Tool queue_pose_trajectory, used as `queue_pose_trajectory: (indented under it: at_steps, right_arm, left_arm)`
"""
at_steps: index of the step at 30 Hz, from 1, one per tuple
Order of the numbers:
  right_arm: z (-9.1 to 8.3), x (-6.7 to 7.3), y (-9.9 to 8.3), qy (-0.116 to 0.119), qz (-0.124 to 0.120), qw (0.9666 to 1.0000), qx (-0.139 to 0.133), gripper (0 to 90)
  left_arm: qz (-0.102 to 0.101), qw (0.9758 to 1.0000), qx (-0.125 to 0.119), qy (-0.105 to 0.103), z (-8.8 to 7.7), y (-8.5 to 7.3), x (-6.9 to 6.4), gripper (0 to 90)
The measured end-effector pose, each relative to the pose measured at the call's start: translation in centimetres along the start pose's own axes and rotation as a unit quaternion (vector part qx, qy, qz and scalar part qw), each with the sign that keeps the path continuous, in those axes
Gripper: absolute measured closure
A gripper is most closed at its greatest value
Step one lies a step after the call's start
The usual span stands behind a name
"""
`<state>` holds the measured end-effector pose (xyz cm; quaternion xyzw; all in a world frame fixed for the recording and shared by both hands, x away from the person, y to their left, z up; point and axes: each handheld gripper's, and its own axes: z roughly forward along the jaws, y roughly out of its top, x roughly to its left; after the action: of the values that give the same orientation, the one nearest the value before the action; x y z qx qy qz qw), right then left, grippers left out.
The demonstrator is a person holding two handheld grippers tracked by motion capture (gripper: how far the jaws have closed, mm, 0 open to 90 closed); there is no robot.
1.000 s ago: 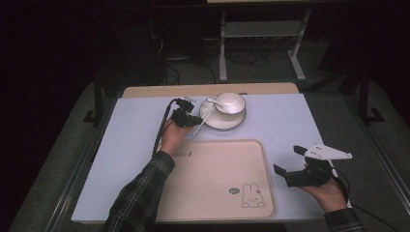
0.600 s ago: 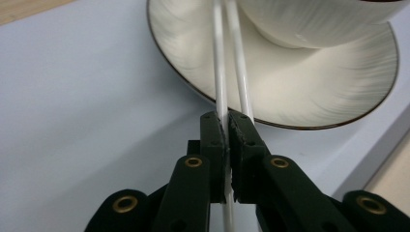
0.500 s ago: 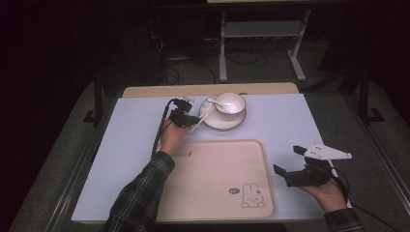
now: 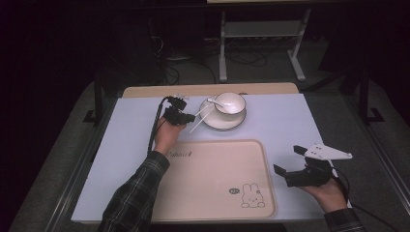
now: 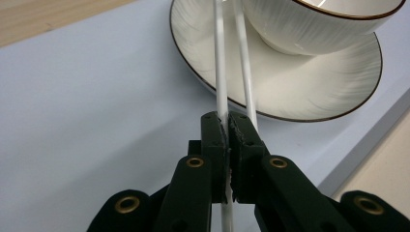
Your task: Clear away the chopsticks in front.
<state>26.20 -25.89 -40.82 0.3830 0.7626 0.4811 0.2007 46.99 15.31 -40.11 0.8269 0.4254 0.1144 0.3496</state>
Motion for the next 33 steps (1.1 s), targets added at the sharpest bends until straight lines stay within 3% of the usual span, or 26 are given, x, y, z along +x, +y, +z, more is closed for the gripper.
queue_pose_trajectory:
  at_steps: [7, 12, 25, 33]
  right_arm:
    - [0.0, 0.0, 0.0, 0.001, -0.001, 1.0000, 0.000, 0.0]
    - [0.0, 0.1, 0.0, 0.002, -0.003, 1.0000, 0.000, 0.0]
    - [0.1, 0.1, 0.0, 0.002, -0.004, 1.0000, 0.000, 0.0]
    - [0.1, 0.2, 0.1, 0.000, -0.006, 1.0000, 0.000, 0.0]
  left_arm:
    - [0.007, 1.0000, -0.001, 0.002, -2.4, -0.7, 0.5, 86.2]
    - [-0.004, 1.0000, -0.004, 0.003, -4.0, -1.7, 1.3, 86.1]
    - [-0.023, 0.9993, -0.028, 0.004, -8.6, -6.5, 2.4, 86.1]
    - [-0.015, 0.9992, -0.038, 0.005, -11.4, -9.0, 1.5, 86.1]
